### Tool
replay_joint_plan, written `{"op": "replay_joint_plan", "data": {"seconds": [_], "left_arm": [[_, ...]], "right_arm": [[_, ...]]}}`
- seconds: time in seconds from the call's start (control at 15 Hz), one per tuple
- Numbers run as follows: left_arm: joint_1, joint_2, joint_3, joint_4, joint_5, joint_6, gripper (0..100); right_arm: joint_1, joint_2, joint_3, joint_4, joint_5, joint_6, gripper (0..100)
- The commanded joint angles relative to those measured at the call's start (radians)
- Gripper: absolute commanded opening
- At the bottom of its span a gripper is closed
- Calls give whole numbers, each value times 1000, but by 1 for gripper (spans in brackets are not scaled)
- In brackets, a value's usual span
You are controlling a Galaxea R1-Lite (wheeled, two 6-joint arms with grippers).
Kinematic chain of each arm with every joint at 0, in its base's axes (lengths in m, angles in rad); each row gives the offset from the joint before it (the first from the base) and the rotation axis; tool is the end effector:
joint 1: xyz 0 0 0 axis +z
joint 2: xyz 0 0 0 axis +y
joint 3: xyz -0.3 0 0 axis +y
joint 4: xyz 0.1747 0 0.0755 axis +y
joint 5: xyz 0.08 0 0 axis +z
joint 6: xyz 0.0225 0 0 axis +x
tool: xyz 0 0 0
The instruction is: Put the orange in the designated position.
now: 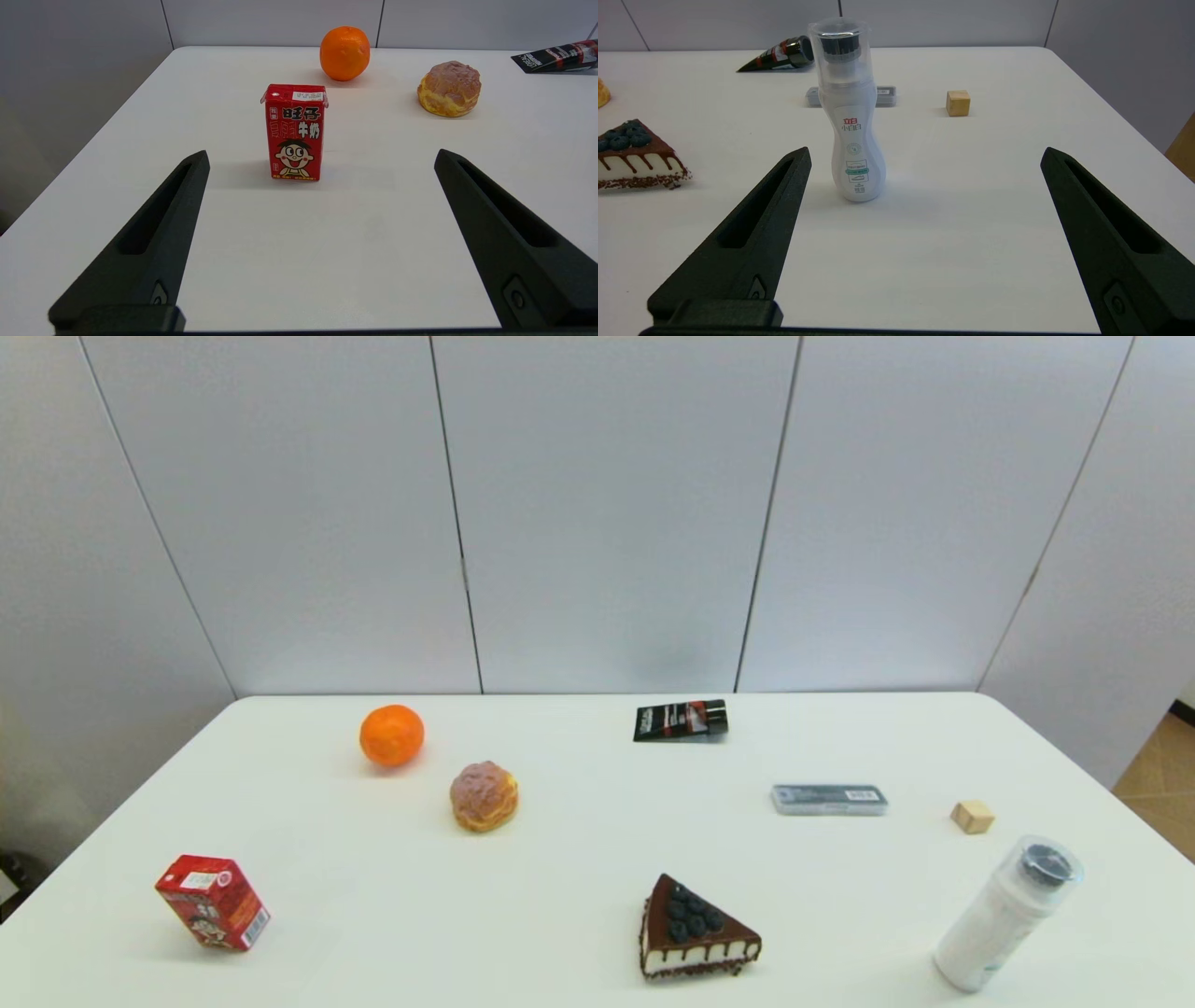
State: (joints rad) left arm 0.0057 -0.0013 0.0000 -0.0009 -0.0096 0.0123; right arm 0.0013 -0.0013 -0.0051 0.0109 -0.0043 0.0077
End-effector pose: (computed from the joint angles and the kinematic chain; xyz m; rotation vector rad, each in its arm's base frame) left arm -0.0229 -0.0003 0.0756 0.0123 -0.0022 -0.0039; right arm -0.0233 -0.0001 0.0758 0.0077 0.0045 -0.0030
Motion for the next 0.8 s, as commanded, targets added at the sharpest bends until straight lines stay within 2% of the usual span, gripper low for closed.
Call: {"op": "replay_joint_plan", "data": {"seconds": [0.07, 0.8], "left_arm": [[0, 1, 0, -1, -1, 0, 100], [0, 1, 0, -1, -1, 0, 100]], "right_arm": [[0, 1, 1, 0, 0, 0, 100], [0, 1, -1, 0, 0, 0, 100]]}}
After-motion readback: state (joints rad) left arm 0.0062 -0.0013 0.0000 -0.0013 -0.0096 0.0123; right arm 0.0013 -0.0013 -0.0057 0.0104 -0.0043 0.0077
